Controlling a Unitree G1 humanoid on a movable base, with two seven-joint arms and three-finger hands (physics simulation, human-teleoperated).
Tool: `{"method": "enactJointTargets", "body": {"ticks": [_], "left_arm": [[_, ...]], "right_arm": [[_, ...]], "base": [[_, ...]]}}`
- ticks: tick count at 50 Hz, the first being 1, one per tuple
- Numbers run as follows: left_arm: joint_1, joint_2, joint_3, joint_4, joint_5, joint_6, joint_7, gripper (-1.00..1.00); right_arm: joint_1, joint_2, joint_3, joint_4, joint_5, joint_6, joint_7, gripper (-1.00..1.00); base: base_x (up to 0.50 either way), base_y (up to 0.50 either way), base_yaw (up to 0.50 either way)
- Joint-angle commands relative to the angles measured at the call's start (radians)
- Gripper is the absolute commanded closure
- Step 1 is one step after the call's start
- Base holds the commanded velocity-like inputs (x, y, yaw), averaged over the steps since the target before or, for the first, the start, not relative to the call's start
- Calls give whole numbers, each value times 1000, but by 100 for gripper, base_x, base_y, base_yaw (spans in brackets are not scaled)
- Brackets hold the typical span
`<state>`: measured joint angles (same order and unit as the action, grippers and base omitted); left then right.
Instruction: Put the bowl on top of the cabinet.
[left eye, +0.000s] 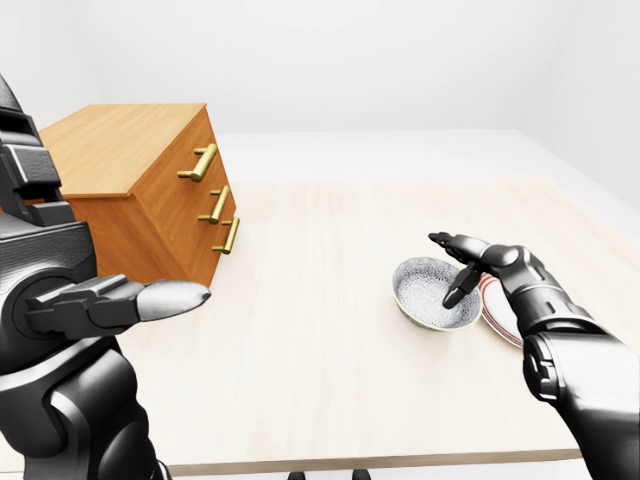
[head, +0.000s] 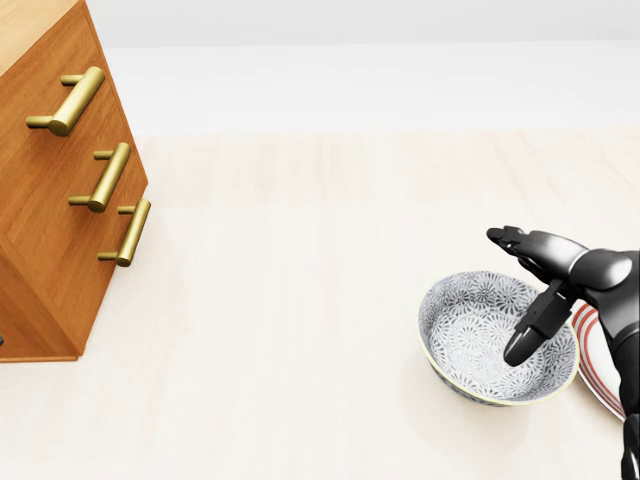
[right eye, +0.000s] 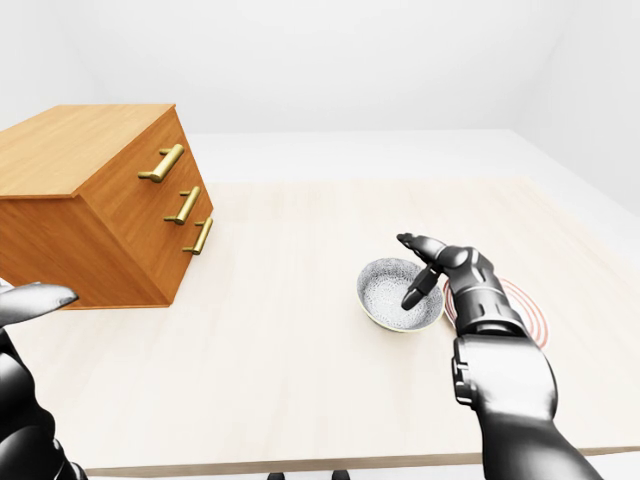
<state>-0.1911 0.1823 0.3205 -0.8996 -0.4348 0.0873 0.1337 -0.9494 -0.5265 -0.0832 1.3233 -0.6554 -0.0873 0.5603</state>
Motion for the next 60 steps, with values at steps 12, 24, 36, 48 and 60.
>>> {"method": "enactJointTargets", "body": {"ticks": [12,24,36,48,60], "left_arm": [[8,-2,1,4,6,0,-4,-100],[11,-3,4,0,6,0,-5,-100],[10,-1,10,-1,0,0,-6,-100],[7,6,20,1,-10,0,-2,-100],[7,6,18,-8,-12,0,3,-100]], "right_arm": [[27,-2,-15,10,14,0,-35,-100],[38,-38,-24,13,14,0,-43,-100],[31,-32,-21,18,5,0,-68,-100],[24,-14,-27,22,9,0,-76,-100],[19,-9,-18,25,-19,0,-58,-100]], "base": [[0,0,0],[0,0,0],[0,0,0],[0,0,0],[0,0,0]]}}
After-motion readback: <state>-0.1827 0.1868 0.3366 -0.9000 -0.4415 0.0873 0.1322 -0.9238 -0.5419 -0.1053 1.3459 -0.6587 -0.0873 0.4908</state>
